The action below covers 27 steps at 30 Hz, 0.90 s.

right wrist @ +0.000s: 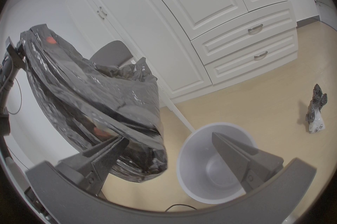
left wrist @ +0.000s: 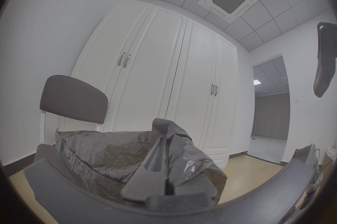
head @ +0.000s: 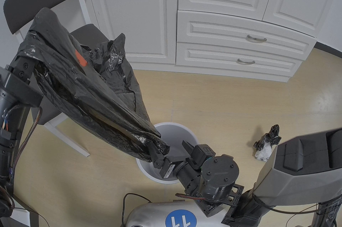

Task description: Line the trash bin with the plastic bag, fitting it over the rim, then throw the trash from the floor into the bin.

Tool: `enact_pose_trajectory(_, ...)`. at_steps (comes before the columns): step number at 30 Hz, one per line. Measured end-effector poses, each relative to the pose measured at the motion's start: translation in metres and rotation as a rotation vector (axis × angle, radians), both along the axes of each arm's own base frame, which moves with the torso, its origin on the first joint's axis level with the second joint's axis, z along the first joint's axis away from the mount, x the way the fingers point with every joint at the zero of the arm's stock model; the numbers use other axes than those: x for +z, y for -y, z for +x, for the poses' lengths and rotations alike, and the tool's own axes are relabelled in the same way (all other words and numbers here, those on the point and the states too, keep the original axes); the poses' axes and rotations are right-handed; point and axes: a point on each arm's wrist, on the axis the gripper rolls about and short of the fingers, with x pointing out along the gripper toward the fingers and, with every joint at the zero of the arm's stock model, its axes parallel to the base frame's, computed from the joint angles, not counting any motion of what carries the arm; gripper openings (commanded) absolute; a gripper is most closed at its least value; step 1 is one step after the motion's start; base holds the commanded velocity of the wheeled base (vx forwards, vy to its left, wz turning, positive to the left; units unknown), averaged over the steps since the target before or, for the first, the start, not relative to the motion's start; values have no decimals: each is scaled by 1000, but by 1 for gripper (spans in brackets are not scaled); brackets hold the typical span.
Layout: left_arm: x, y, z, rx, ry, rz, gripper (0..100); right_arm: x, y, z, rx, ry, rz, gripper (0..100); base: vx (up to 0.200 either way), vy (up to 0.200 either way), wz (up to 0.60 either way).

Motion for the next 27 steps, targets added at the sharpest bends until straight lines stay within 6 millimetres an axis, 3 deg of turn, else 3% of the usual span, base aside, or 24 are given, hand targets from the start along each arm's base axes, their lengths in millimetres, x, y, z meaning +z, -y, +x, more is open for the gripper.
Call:
enact_pose_trajectory(5,3,-1,-1,0,8,-8,0,-7,-3,2,-1,-11,-8,100,0,0,0)
enact_pose_trajectory(27,2,-1,-1,-1,8,-10,0,-6,-10,10,-26,-12,60,100,0,0,0)
